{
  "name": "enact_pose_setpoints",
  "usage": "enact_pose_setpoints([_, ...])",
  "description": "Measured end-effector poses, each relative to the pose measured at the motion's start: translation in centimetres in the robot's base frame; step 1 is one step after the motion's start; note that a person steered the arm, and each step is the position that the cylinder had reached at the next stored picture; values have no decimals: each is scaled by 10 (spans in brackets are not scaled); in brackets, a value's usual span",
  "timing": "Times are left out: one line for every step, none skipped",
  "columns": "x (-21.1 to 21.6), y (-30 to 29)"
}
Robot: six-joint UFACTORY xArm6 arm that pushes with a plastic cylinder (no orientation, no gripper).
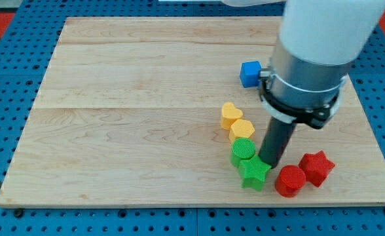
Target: Nudge the red circle a bit up
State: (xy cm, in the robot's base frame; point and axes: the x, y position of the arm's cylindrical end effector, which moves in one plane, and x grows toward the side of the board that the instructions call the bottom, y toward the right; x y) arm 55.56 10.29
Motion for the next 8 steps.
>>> enact_pose_setpoints([0,-16])
enact_pose_setpoints([-2,-25])
enact_pose_setpoints([-6,-17])
enact_pose_setpoints([-8,8])
enact_pose_setpoints([-8,26])
enact_pose_setpoints([-17,24])
enact_pose_setpoints([-41,48])
enact_pose_setpoints([-56,99])
